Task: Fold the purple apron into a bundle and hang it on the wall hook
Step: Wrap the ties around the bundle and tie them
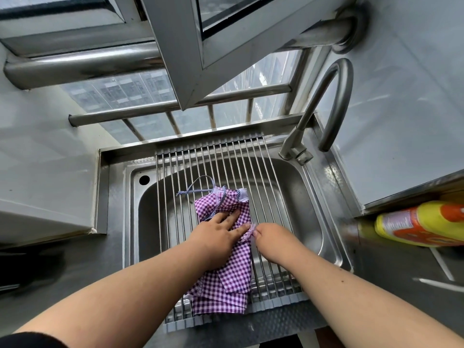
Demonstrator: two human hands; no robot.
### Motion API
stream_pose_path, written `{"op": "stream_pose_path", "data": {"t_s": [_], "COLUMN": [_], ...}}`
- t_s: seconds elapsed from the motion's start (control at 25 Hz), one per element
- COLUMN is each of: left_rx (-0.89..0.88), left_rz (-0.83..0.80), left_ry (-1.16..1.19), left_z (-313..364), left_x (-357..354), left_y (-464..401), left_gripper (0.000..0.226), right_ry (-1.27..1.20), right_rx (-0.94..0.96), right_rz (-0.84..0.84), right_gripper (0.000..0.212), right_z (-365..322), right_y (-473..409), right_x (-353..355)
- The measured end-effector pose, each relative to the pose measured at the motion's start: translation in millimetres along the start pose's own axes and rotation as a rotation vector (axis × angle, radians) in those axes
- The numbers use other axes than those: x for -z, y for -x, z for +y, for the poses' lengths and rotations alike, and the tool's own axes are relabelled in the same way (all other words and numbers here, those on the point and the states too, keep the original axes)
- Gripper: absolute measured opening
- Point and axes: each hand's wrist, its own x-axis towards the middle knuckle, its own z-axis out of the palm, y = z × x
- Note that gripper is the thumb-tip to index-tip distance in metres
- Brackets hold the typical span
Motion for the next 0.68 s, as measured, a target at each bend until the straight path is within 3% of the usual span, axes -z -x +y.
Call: {"op": "stream_pose_path", "data": {"t_s": [0.28, 0.4, 0.6, 0.68], "left_rx": [-0.022, -0.044, -0.117, -0.096], "left_rz": [-0.013, -0.044, 0.148, 0.129], "left_ry": [-0.007, 0.02, 0.074, 0.174], "left_z": [1, 2, -3, -1], "left_x": [5, 15, 26, 30], "left_y": [2, 5, 3, -3], "left_gripper": [0.072, 0.063, 0.043, 0.043], "right_ry": [0.018, -0.126, -0.312, -0.305], "right_rx": [-0.047, -0.048, -0.062, -0.041], "right_rz": [0.111, 0.21, 0.287, 0.271], "right_gripper": [0.031, 0.03, 0.025, 0.025], "right_z": [17, 9, -8, -15], "right_y": [12, 7, -6, -7], "right_x": [3, 15, 28, 30]}}
